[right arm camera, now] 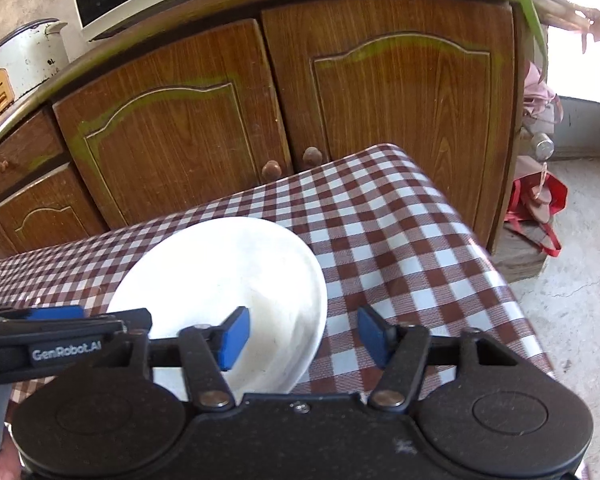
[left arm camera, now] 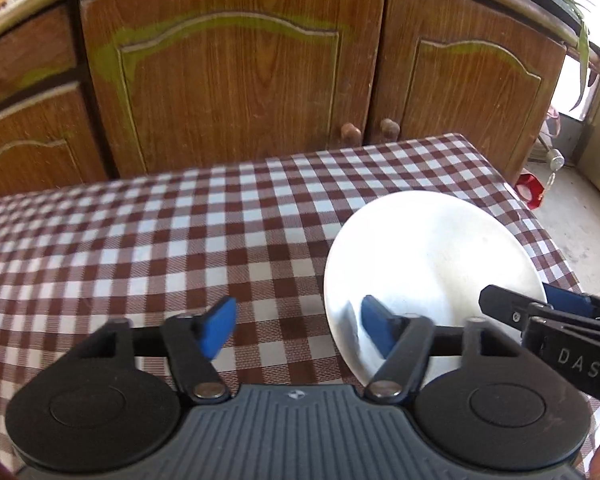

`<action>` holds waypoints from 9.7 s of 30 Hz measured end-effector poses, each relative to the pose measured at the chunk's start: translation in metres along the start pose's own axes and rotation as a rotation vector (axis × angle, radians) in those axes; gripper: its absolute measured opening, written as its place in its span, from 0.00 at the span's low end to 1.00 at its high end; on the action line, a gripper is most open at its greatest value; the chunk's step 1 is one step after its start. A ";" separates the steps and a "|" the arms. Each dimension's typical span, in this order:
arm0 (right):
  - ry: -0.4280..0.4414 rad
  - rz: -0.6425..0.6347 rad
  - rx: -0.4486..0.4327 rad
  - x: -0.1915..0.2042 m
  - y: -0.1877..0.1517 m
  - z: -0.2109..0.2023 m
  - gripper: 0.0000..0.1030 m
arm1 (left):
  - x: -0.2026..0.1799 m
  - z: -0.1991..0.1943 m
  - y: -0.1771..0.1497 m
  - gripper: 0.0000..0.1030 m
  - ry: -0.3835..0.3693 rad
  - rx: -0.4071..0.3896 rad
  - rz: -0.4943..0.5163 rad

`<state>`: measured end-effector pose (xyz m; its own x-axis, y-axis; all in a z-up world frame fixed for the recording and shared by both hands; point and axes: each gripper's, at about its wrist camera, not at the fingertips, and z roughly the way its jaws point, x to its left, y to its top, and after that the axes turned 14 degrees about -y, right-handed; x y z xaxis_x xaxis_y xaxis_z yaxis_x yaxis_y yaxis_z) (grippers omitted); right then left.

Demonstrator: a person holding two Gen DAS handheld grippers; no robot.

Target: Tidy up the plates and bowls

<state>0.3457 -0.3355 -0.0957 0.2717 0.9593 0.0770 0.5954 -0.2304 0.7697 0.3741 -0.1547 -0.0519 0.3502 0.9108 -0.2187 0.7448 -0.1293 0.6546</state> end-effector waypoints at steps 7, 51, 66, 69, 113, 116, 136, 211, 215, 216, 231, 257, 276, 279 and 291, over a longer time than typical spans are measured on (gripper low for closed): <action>0.014 0.014 0.024 0.004 -0.007 0.011 0.23 | -0.001 0.007 -0.003 0.34 -0.096 -0.013 0.023; 0.092 -0.016 -0.130 0.050 -0.001 -0.174 0.21 | -0.015 -0.189 -0.022 0.26 0.029 -0.143 0.065; 0.133 -0.041 -0.149 0.084 -0.010 -0.217 0.21 | 0.002 -0.234 -0.039 0.28 0.072 -0.166 0.053; 0.136 -0.043 -0.154 0.090 -0.013 -0.224 0.21 | 0.005 -0.242 -0.042 0.28 0.086 -0.173 0.051; 0.201 -0.126 -0.180 0.150 -0.050 -0.294 0.21 | 0.038 -0.314 -0.085 0.29 0.169 -0.217 -0.006; 0.208 -0.131 -0.180 0.153 -0.053 -0.297 0.21 | 0.040 -0.317 -0.088 0.29 0.176 -0.219 -0.010; 0.239 -0.161 -0.184 0.171 -0.070 -0.317 0.21 | 0.050 -0.337 -0.109 0.29 0.208 -0.232 -0.030; 0.304 -0.180 -0.162 0.176 -0.136 -0.342 0.21 | 0.055 -0.358 -0.173 0.31 0.247 -0.230 -0.064; 0.306 -0.180 -0.164 0.174 -0.139 -0.344 0.21 | 0.053 -0.358 -0.177 0.31 0.249 -0.232 -0.065; 0.306 -0.181 -0.166 0.174 -0.139 -0.345 0.21 | 0.052 -0.359 -0.178 0.32 0.248 -0.232 -0.064; 0.300 -0.173 -0.168 0.165 -0.151 -0.353 0.21 | 0.044 -0.361 -0.189 0.32 0.240 -0.232 -0.064; 0.270 -0.167 -0.187 0.145 -0.176 -0.373 0.21 | 0.028 -0.364 -0.210 0.32 0.221 -0.235 -0.056; 0.270 -0.159 -0.177 0.138 -0.190 -0.376 0.21 | 0.025 -0.365 -0.222 0.32 0.219 -0.226 -0.059; 0.272 -0.157 -0.171 0.136 -0.193 -0.376 0.21 | 0.024 -0.365 -0.225 0.32 0.221 -0.223 -0.055; 0.271 -0.144 -0.155 0.128 -0.202 -0.377 0.21 | 0.020 -0.364 -0.231 0.32 0.213 -0.215 -0.052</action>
<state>-0.0247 -0.1041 -0.0029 -0.0298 0.9935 0.1095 0.4853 -0.0814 0.8706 0.0025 0.0361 0.0560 0.1705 0.9787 -0.1143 0.6133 -0.0146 0.7897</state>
